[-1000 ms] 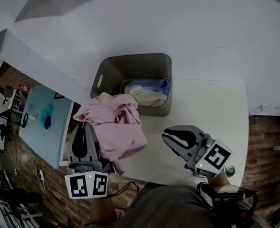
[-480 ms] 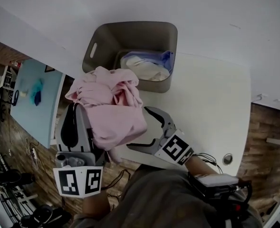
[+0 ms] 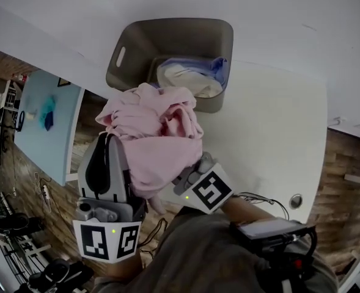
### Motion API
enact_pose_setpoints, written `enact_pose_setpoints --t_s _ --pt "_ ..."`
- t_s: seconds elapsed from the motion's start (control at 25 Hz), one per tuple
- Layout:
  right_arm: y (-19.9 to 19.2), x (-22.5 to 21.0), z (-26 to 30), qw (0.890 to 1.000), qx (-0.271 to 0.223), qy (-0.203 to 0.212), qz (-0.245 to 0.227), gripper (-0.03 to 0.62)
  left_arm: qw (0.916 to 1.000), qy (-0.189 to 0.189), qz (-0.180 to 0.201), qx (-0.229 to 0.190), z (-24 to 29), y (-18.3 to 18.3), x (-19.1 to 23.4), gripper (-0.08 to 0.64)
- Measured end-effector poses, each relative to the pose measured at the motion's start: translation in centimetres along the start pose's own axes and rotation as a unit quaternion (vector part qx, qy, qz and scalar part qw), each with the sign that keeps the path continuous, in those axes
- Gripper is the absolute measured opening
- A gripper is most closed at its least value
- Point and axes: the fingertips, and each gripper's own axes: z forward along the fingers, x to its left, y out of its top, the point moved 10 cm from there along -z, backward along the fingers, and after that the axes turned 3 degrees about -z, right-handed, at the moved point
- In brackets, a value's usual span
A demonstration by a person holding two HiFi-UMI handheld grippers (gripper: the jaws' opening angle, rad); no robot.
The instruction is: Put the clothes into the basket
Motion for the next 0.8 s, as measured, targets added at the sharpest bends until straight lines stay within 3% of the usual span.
enact_pose_setpoints --t_s 0.4,0.8 --pt "4.9 -1.1 -2.0 0.997 -0.074 -0.011 -0.017 0.006 0.9973 -0.017 0.043 -0.057 -0.2 4.0 -3.8 0.049" --pt "10.0 -4.4 -3.9 0.994 -0.057 -0.047 -0.075 0.006 0.9900 -0.073 0.052 -0.109 2.8 7.2 -6.0 0.050"
